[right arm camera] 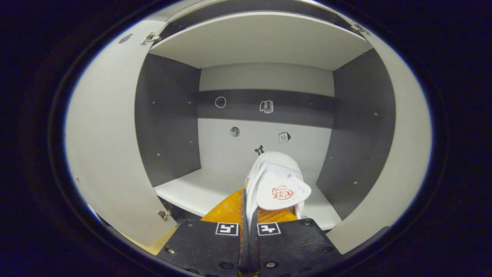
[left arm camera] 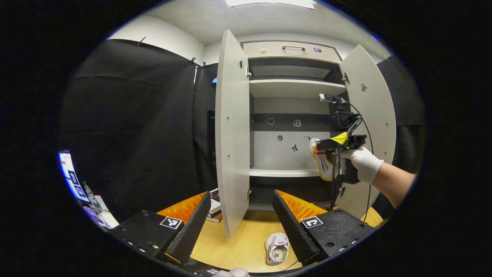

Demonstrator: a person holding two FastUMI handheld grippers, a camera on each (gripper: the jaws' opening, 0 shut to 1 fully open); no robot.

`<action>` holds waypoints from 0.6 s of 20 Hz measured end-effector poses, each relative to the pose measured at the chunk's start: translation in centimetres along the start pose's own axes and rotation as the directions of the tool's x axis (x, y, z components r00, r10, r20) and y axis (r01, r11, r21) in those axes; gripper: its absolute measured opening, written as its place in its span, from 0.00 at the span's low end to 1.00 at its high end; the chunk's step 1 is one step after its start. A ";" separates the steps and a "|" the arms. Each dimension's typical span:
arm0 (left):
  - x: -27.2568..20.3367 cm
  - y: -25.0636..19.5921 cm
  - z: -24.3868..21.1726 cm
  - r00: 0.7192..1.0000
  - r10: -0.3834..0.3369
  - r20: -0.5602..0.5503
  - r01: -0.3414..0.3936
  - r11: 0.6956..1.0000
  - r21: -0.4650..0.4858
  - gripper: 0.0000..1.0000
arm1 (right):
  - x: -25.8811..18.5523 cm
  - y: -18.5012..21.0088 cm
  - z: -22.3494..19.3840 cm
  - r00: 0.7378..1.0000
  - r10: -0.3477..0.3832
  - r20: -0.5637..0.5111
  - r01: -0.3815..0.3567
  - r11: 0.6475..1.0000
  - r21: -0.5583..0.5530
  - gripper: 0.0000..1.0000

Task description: Grab one shoe with the right hand and put it into the shoe cabinet, grab the other shoe with the left hand and put it into the shoe cabinet; then close the right door with the right hand and the left door with the left hand.

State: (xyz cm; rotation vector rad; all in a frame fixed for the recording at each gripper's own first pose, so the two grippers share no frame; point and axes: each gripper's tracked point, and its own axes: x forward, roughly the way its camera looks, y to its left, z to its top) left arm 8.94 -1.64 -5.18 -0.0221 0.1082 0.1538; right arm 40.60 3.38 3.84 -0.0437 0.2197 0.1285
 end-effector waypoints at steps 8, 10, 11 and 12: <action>0.3 0.1 0.3 0.998 0.059 0.008 -0.059 0.998 0.001 0.97 | 11.0 -0.8 -2.0 0.979 -0.013 -0.203 0.012 1.000 -0.004 0.05; 0.2 0.2 0.2 0.998 0.066 0.005 -0.066 0.998 0.002 0.96 | 12.0 -1.3 -3.2 0.962 -0.042 -0.271 0.035 0.999 -0.030 0.05; 0.2 0.1 0.2 0.998 0.064 0.006 -0.064 0.998 -0.001 0.96 | 12.4 -1.2 -4.0 0.947 -0.043 -0.318 0.034 0.999 -0.033 0.02; 0.3 0.1 0.2 0.998 0.063 0.009 -0.063 0.998 -0.002 0.96 | 12.9 -1.2 -4.7 0.932 -0.034 -0.361 0.029 0.999 -0.018 0.03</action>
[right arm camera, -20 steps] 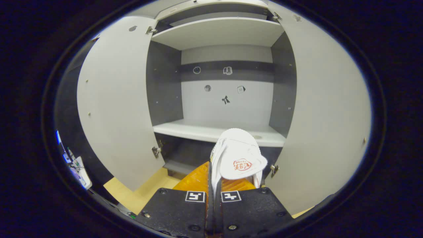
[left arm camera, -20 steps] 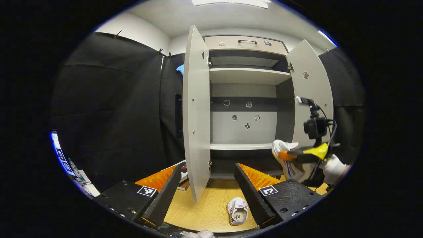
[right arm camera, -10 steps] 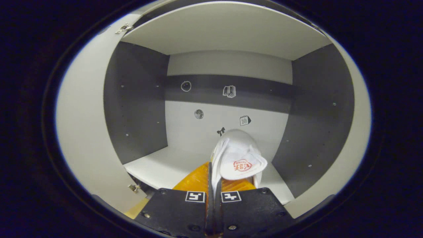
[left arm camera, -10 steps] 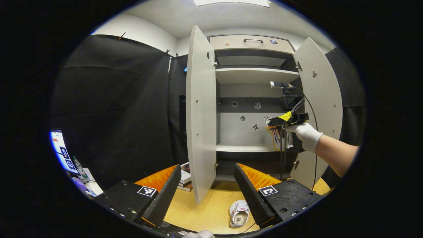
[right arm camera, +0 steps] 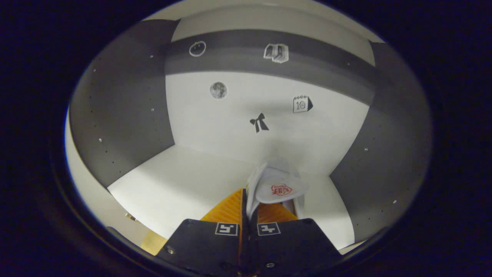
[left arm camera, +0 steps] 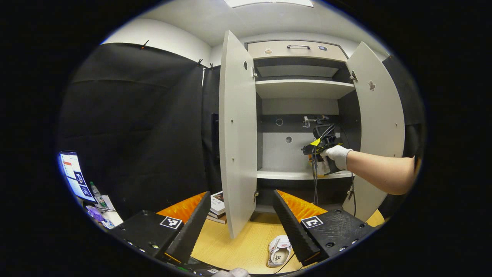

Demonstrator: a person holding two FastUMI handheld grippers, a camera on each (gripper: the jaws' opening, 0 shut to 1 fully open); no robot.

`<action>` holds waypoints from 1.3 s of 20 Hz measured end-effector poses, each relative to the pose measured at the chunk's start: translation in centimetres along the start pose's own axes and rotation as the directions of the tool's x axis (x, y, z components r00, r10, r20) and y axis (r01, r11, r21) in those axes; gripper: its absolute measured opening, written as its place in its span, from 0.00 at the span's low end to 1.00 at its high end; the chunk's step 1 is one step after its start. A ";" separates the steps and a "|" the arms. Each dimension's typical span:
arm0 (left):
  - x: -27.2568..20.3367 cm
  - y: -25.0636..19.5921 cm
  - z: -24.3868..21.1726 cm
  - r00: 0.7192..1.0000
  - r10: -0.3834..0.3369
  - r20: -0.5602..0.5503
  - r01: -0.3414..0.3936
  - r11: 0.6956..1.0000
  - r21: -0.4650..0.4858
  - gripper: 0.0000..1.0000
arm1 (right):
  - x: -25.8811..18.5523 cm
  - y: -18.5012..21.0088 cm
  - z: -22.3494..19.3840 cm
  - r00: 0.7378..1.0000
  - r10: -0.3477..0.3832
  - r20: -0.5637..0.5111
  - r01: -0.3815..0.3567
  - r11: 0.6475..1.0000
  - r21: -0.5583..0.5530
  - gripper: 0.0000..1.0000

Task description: Grab one shoe with the right hand and put it into the shoe cabinet, grab the other shoe with the left hand and put it into the shoe cabinet; then close the right door with the right hand and the left door with the left hand.

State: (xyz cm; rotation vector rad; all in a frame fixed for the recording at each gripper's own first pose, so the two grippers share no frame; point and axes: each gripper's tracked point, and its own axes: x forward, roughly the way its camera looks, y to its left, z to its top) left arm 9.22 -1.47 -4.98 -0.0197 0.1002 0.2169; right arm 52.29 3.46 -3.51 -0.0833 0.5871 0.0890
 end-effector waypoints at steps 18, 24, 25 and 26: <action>-1.2 1.2 1.2 0.994 -0.105 0.029 0.105 0.994 0.009 0.96 | -20.5 0.6 0.7 0.889 -0.008 0.458 -0.053 0.991 0.121 1.00; -1.5 0.3 1.1 0.976 -0.214 0.030 0.213 0.976 0.037 0.97 | -30.2 -0.1 -7.1 0.847 -0.024 0.531 -0.061 0.988 0.142 1.00; -1.7 0.1 1.1 0.972 -0.231 0.032 0.229 0.973 0.040 0.96 | -31.5 -0.6 -8.7 0.845 -0.043 0.532 -0.040 0.989 0.145 1.00; -1.8 -0.2 1.1 0.969 -0.246 0.033 0.244 0.969 0.042 0.96 | -32.4 -1.1 -10.3 0.842 -0.057 0.537 -0.026 0.989 0.146 1.00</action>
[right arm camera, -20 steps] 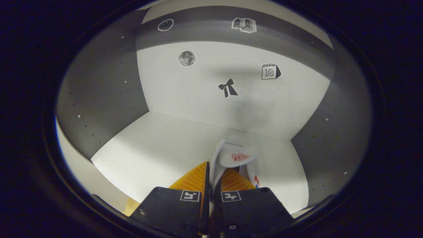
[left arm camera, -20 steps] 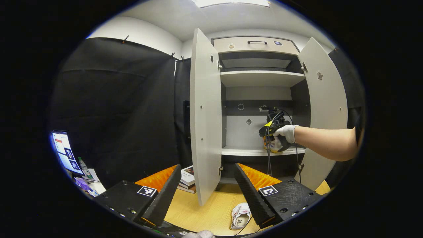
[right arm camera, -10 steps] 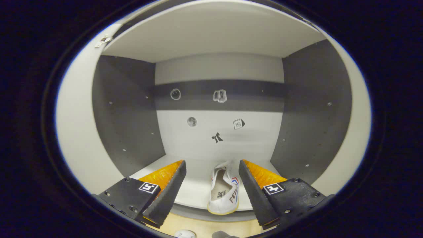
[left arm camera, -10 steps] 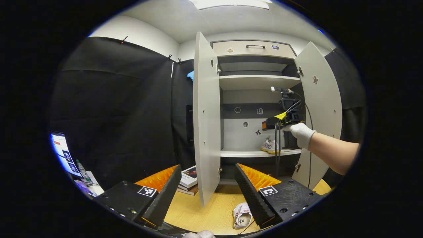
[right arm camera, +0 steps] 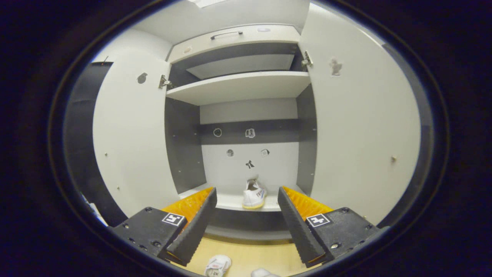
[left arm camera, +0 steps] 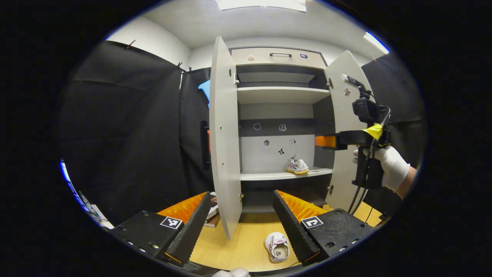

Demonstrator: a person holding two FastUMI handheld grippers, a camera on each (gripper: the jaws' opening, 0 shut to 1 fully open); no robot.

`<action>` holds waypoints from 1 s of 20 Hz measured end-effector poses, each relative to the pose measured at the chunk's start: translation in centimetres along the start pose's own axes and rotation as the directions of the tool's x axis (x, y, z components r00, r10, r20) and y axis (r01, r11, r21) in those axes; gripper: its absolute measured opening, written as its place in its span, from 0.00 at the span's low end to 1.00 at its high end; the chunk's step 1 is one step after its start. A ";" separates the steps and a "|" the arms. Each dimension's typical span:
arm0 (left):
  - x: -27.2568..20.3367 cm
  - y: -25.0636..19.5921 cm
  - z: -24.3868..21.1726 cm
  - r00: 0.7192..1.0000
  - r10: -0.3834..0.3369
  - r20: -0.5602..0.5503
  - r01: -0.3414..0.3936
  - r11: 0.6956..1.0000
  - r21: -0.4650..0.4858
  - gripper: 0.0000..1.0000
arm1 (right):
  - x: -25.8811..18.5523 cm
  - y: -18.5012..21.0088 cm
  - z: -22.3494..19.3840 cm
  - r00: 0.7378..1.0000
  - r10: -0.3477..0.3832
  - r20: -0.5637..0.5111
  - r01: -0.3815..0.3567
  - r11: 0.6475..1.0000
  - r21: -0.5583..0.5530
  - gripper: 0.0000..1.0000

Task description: Grab one shoe with the right hand and put it into the shoe cabinet, grab the other shoe with the left hand and put it into the shoe cabinet; then close the right door with the right hand and the left door with the left hand.

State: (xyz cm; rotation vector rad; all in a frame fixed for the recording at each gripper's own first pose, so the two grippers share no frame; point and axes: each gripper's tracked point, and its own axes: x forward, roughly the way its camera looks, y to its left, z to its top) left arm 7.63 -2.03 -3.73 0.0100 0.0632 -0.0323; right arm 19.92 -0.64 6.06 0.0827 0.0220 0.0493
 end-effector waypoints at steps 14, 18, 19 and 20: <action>0.2 -4.9 -4.4 0.991 -0.114 -0.069 0.116 0.993 0.023 0.97 | -12.2 -6.5 -8.9 0.995 -0.076 -0.072 0.077 0.997 0.019 1.00; 1.1 -6.5 -13.5 0.963 -0.137 -0.233 0.148 0.988 0.031 0.97 | -13.1 -8.0 -10.3 0.990 -0.087 -0.110 0.086 0.996 -0.013 1.00; 1.5 -7.1 -16.0 0.953 -0.148 -0.265 0.161 0.987 0.028 0.98 | -13.3 -8.3 -10.6 0.988 -0.090 -0.122 0.090 0.996 -0.008 1.00; 1.5 -7.7 -18.7 0.938 -0.162 -0.305 0.176 0.984 0.020 0.98 | -13.4 -8.6 -10.9 0.987 -0.092 -0.135 0.093 0.996 -0.002 1.00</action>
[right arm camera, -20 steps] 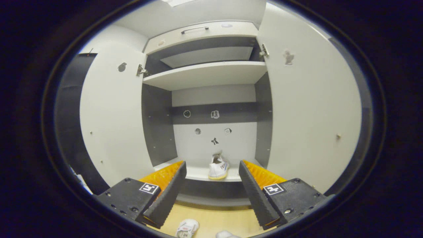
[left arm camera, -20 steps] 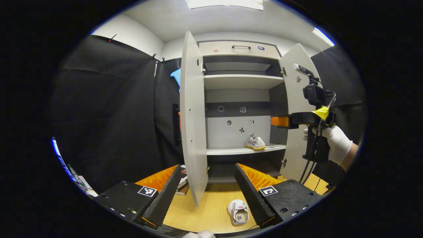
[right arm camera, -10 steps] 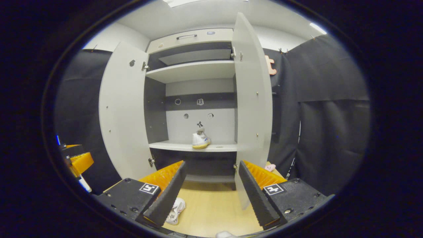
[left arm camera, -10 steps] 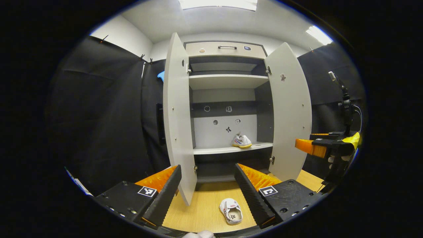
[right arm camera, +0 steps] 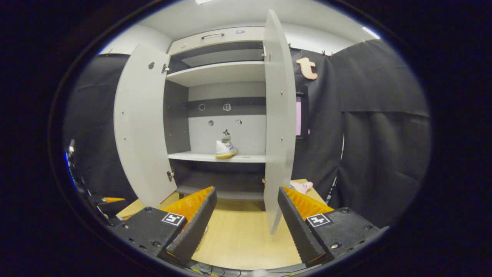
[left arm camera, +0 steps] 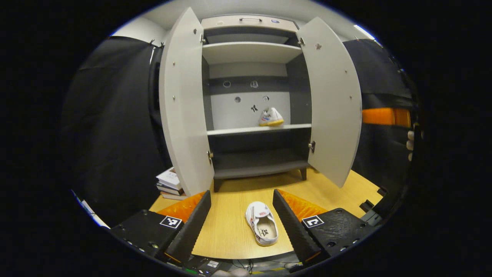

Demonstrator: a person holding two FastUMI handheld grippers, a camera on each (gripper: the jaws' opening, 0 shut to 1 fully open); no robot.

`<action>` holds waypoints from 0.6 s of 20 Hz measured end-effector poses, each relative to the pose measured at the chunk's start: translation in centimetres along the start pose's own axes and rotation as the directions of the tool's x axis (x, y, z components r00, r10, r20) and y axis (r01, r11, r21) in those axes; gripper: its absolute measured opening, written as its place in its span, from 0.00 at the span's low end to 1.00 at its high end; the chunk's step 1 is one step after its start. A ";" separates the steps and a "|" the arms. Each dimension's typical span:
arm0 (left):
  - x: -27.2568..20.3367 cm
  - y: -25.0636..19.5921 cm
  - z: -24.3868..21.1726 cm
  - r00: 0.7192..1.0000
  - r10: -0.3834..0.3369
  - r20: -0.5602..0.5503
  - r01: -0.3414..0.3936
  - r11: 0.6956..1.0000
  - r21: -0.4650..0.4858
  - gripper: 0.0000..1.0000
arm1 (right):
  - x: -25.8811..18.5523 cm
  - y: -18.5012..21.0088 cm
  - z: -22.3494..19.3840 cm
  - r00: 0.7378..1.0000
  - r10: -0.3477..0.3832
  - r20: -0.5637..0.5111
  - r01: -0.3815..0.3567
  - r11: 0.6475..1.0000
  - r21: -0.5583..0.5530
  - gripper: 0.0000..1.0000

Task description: Grab one shoe with the right hand and put it into the shoe cabinet, grab the other shoe with the left hand and put it into the shoe cabinet; then close the right door with the right hand and the left door with the left hand.

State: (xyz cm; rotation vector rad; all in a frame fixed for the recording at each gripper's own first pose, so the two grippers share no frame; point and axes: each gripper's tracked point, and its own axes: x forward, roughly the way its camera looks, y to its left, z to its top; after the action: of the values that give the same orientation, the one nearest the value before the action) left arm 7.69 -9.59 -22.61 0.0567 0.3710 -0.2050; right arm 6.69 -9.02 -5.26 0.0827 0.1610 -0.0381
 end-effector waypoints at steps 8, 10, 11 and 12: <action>8.2 -2.0 -14.1 0.963 -0.034 -0.268 0.034 0.999 -0.003 0.97 | -0.2 -0.9 -3.5 0.992 -0.004 -0.125 -0.001 0.999 -0.043 1.00; 10.5 -1.6 -15.0 0.959 -0.014 -0.282 0.018 1.000 0.011 0.97 | -0.1 -0.7 -4.1 0.989 0.003 -0.151 -0.011 0.998 -0.054 1.00; 11.7 -1.4 -15.4 0.958 -0.006 -0.288 0.012 1.000 0.019 0.97 | 0.0 -0.7 -4.4 0.986 0.003 -0.165 -0.014 0.998 -0.065 1.00; 12.7 -0.9 -15.7 0.956 0.005 -0.293 0.004 1.000 0.030 0.97 | 0.1 -0.6 -4.7 0.983 0.003 -0.182 -0.017 0.997 -0.078 1.00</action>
State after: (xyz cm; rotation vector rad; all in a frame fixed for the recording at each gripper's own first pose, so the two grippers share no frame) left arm 13.53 -11.46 -41.92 0.1174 0.6638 -0.2022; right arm 6.03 -9.25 -9.95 0.0076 0.3445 -0.0142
